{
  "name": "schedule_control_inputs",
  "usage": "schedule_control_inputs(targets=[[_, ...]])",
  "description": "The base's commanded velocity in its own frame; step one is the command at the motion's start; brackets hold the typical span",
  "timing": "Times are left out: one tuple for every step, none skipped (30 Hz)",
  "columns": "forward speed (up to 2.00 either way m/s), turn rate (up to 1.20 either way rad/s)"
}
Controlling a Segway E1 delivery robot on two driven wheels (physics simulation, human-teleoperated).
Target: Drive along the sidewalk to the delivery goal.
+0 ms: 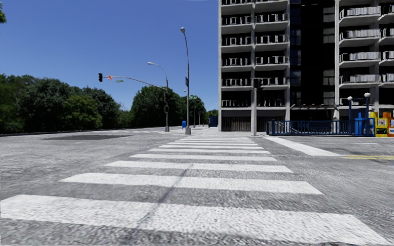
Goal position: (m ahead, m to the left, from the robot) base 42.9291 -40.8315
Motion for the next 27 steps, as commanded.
schedule_control_inputs(targets=[[2.0,-0.82],[2.0,-0.83],[2.0,-0.83],[2.0,-0.83],[2.0,-0.02],[2.0,-0.02],[2.0,0.0],[2.0,0.0],[2.0,0.0],[2.0,0.0],[2.0,0.0],[2.0,0.0],[2.0,0.0],[2.0,0.0],[2.0,0.0],[2.0,0.0],[2.0,0.0],[2.0,0.0],[2.0,0.0],[2.0,0.0],[2.0,0.0],[2.0,0.0],[2.0,0.0],[2.0,0.0],[2.0,0.0],[2.0,0.0],[2.0,0.0]])
